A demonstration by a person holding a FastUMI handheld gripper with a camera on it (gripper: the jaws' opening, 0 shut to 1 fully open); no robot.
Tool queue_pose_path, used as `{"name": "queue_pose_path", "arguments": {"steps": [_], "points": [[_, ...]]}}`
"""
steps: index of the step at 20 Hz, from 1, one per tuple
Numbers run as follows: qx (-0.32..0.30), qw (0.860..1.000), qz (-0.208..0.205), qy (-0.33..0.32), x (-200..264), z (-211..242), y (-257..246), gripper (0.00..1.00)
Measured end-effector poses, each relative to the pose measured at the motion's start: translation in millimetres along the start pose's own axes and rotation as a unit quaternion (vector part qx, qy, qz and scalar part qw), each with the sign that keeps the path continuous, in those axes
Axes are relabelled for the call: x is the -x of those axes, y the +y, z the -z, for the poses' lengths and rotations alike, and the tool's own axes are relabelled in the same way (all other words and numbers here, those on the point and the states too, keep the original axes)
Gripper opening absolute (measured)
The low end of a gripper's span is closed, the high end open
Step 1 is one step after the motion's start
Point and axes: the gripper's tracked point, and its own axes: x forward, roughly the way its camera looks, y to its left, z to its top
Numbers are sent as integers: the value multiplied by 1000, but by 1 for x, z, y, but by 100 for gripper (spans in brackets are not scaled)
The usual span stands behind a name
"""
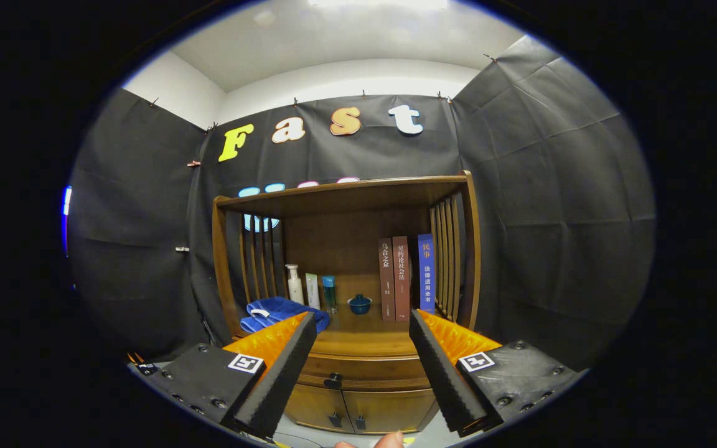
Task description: Pull open the drawer, take out the items inside it, and place them on the countertop above the cabinet.
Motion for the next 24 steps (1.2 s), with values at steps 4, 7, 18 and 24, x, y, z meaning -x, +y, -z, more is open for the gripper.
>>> {"name": "queue_pose_path", "arguments": {"steps": [4, 7, 18, 24], "points": [[11, 1000, -7, -4, -10, 8, 9, 98], [21, 1000, -14, 16, -20, 35, 26, 98], [5, 998, 0, 63, -66, 163, 70, 99], [4, 996, 15, 88, -103, 238, 51, 98]]}}
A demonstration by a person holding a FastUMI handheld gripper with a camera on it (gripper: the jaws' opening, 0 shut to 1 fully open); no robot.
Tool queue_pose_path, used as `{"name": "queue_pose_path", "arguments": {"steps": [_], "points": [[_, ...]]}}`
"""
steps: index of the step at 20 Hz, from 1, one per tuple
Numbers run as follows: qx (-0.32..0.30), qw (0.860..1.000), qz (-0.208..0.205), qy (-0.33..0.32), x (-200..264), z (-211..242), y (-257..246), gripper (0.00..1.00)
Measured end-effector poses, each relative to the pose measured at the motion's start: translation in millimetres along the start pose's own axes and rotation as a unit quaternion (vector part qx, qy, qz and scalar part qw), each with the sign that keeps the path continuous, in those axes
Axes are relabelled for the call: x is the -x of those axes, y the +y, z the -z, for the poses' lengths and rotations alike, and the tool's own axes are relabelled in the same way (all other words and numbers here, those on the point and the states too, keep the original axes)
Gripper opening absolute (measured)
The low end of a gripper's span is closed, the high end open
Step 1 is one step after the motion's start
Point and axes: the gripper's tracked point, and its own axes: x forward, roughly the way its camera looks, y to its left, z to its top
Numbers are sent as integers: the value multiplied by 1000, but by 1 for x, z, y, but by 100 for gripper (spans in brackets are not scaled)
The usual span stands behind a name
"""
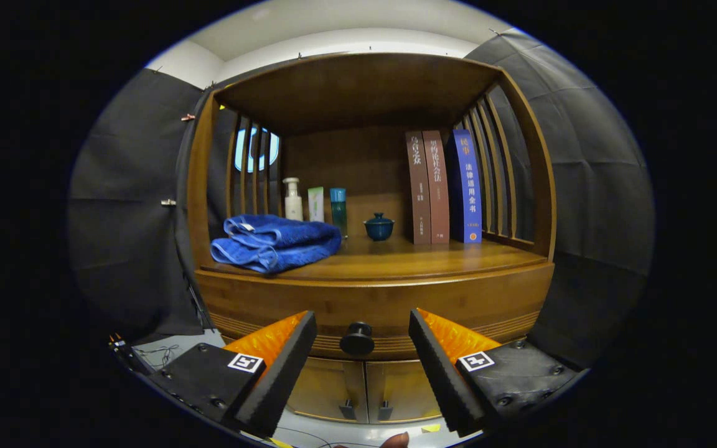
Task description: Pull open the drawer, take out the items inside it, and place them on the countertop above the cabinet.
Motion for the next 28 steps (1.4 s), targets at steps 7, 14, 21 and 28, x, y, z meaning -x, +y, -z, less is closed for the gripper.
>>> {"name": "queue_pose_path", "arguments": {"steps": [7, 14, 21, 28], "points": [[18, 999, 11, 31, -34, 43, 7, 76], [31, 999, 26, 24, -41, 44, 6, 48], [26, 999, 16, 36, -32, 45, 5, 32], [4, 999, 11, 38, 15, 48, 8, 32]]}}
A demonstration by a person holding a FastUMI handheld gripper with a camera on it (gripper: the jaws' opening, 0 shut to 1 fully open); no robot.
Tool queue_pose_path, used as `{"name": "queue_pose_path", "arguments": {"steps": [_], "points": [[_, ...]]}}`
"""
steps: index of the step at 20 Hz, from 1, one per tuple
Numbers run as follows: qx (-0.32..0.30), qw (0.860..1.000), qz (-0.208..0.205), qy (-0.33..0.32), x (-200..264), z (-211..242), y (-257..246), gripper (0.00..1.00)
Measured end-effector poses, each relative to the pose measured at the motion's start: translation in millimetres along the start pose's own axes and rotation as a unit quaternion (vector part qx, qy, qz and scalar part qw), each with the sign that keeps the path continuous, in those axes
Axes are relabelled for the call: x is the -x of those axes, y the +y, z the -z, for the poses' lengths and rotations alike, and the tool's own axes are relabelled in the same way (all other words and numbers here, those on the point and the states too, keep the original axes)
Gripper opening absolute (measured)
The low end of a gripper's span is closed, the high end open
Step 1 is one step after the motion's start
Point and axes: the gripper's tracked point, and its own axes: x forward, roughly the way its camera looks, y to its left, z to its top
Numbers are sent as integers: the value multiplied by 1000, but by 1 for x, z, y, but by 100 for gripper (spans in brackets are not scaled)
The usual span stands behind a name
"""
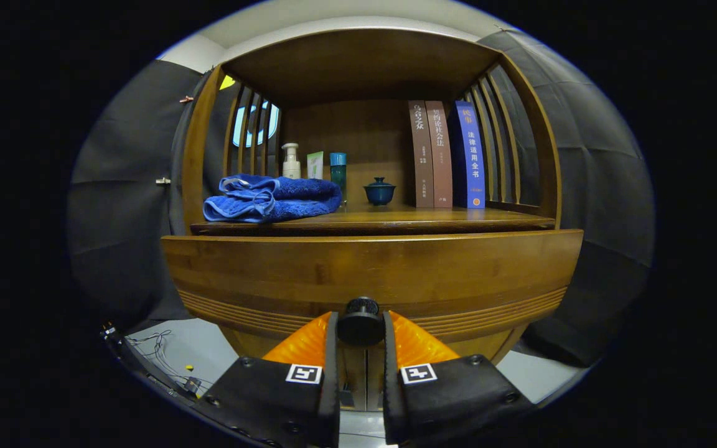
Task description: Pull open the drawer, take out the items inside it, and place them on the countertop above the cabinet.
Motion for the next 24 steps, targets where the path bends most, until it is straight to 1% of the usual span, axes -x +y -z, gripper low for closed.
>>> {"name": "queue_pose_path", "arguments": {"steps": [5, 10, 18, 24], "points": [[-5, 1000, -8, 6, 34, 5, 1, 32], [-6, 1000, -12, 9, 59, 9, 2, 32], [-5, 1000, -12, 6, 79, 11, 3, 32], [1, 1000, -14, 5, 82, 14, 4, 32]]}}
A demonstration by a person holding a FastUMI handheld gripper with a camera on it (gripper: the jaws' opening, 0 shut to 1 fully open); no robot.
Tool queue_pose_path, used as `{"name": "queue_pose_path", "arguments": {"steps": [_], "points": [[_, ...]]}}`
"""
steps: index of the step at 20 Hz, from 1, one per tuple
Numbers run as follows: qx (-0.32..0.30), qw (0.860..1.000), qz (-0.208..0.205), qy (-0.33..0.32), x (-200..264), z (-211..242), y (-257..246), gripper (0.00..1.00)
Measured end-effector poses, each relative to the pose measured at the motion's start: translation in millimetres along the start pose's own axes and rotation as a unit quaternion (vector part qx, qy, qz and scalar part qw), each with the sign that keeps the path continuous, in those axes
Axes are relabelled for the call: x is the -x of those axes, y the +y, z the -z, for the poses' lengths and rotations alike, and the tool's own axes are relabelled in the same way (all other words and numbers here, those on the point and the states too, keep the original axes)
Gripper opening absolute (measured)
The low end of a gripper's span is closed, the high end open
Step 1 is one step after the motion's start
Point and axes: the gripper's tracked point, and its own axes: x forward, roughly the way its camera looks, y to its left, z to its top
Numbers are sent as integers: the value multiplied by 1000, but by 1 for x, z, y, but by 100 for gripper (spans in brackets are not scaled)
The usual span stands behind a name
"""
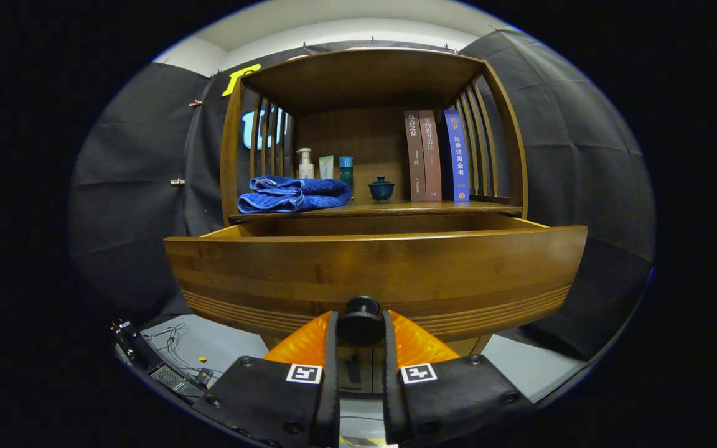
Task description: Pull open the drawer, take out the items inside it, and place them on the countertop above the cabinet.
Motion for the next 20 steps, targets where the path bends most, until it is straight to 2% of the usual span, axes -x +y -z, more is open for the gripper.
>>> {"name": "queue_pose_path", "arguments": {"steps": [13, 15, 19, 20], "points": [[3, 1000, -2, 8, 2, 5, 1, 33], [7, 1000, -1, 13, 9, 9, -1, 47], [13, 999, -12, 46, 30, 8, -11, 99], [11, 999, -14, 47, 34, 1, -14, 98]]}}
